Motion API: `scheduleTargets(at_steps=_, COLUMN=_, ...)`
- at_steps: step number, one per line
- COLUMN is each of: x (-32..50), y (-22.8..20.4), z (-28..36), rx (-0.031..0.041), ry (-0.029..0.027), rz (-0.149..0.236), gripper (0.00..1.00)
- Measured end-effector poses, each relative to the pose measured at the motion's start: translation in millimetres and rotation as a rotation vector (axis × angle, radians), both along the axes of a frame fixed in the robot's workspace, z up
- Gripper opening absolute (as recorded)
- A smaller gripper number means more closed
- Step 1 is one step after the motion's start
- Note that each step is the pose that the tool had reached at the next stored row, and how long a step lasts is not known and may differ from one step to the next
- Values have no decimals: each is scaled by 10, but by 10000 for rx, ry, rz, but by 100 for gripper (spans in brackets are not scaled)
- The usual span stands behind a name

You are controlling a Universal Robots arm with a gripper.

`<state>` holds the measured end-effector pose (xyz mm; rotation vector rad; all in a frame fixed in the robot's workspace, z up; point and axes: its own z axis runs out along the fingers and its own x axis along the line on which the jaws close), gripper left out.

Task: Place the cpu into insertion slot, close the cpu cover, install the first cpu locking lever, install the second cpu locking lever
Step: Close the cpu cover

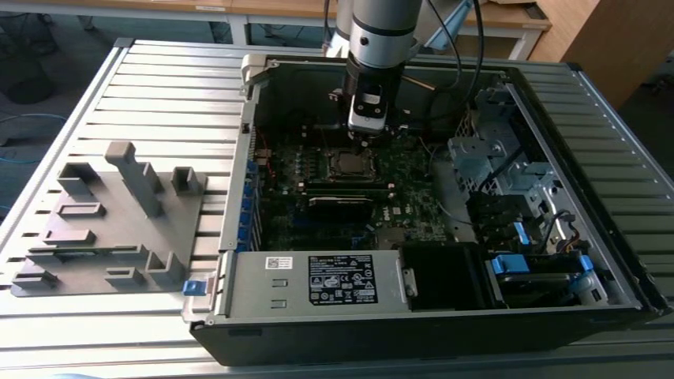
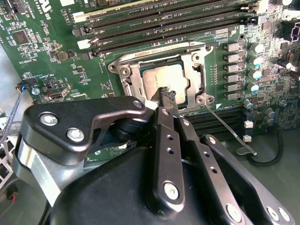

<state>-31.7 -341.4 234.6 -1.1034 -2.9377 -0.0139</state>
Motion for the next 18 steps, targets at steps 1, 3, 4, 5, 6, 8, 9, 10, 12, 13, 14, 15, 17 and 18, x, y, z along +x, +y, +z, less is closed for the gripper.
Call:
scheduleTargets(at_steps=1, x=0, y=0, z=0, rx=-1, ry=0, rz=16, gripper=11)
scheduleTargets(at_steps=3, x=0, y=0, z=0, rx=-2, ry=1, rz=109, gripper=11)
scheduleTargets(at_steps=4, x=0, y=0, z=-1, rx=-1, ry=0, rz=172, gripper=11)
scheduleTargets(at_steps=5, x=0, y=0, z=-1, rx=0, ry=0, rz=232, gripper=11)
scheduleTargets(at_steps=6, x=0, y=0, z=-1, rx=0, ry=0, rz=275, gripper=11)
scheduleTargets(at_steps=8, x=0, y=0, z=-1, rx=-1, ry=0, rz=281, gripper=11)
scheduleTargets(at_steps=9, x=0, y=0, z=-1, rx=0, ry=0, rz=290, gripper=11)
scheduleTargets(at_steps=10, x=0, y=0, z=-1, rx=0, ry=0, rz=298, gripper=11)
scheduleTargets(at_steps=12, x=0, y=0, z=-1, rx=0, ry=0, rz=299, gripper=11)
scheduleTargets(at_steps=13, x=0, y=0, z=-1, rx=0, ry=0, rz=300, gripper=11)
scheduleTargets(at_steps=14, x=0, y=0, z=-1, rx=0, ry=0, rz=301, gripper=11)
scheduleTargets(at_steps=15, x=0, y=0, z=-1, rx=0, ry=0, rz=301, gripper=11)
scheduleTargets(at_steps=17, x=0, y=0, z=-1, rx=0, ry=0, rz=302, gripper=11)
scheduleTargets(at_steps=18, x=0, y=0, z=-1, rx=-1, ry=0, rz=302, gripper=11)
